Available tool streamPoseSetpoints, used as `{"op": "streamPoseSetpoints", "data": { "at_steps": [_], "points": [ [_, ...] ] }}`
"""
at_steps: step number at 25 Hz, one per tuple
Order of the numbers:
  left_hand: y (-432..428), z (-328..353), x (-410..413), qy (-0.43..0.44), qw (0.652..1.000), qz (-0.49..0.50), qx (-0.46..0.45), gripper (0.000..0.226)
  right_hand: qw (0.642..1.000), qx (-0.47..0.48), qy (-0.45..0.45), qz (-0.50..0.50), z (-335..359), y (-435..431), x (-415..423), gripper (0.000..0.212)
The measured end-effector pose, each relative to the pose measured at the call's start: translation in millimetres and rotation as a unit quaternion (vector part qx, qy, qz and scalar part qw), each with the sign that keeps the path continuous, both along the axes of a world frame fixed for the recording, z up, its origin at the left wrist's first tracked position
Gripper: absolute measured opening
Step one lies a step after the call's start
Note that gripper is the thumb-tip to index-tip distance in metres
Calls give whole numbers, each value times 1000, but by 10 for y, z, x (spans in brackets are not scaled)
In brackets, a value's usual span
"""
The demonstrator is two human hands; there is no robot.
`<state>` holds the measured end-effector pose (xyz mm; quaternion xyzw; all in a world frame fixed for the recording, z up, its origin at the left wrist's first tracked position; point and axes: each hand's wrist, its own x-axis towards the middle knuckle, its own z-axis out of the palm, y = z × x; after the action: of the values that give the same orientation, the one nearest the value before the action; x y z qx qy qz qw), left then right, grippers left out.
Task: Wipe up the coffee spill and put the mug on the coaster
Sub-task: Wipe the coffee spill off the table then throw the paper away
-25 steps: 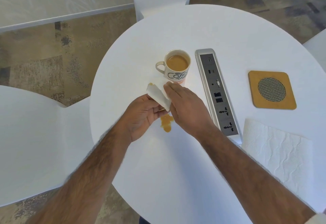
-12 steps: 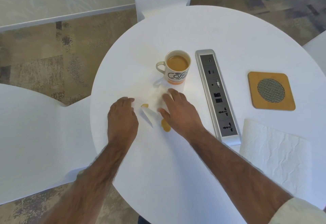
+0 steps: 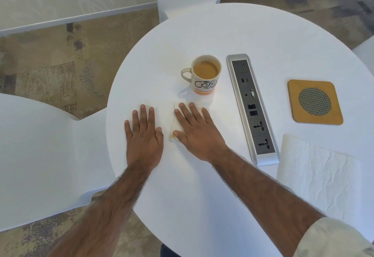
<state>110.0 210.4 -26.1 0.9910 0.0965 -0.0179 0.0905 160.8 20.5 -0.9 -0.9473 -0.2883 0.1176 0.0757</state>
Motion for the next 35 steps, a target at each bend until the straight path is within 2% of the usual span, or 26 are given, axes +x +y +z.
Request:
{"op": "streamPoseSetpoints", "data": {
  "at_steps": [4, 11, 15, 17, 20, 23, 28, 33, 35],
  "points": [
    [20, -21, 3, 4, 1000, -2, 4, 65, 998, 17, -3, 65, 19, -190, -139, 66],
    [10, -39, 4, -3, 1000, 0, 2, 64, 990, 58, -25, 122, -64, -422, -200, 55],
    [12, -38, 4, -7, 1000, 2, 0, 64, 989, 121, -17, 87, -25, -456, -154, 63],
    [6, -42, 6, -8, 1000, 1, 0, 64, 991, 119, -14, 60, 13, -425, -114, 63],
    [5, -48, 10, -9, 1000, 1, 1, 65, 996, 73, -11, 56, 80, -308, -47, 46],
    [11, -51, 5, -9, 1000, -1, -2, 65, 995, 82, 3, 48, 108, -255, -27, 27],
    [13, -55, 3, -9, 1000, 1, -2, 65, 996, 81, 39, 28, 132, -190, 26, 25],
    [9, -47, -1, -12, 1000, 1, -3, 65, 991, 107, 5, 86, 130, -378, -130, 31],
    [6, -44, -2, -11, 1000, 3, -4, 65, 990, 117, 35, 65, 177, -443, -149, 29]
  ]
}}
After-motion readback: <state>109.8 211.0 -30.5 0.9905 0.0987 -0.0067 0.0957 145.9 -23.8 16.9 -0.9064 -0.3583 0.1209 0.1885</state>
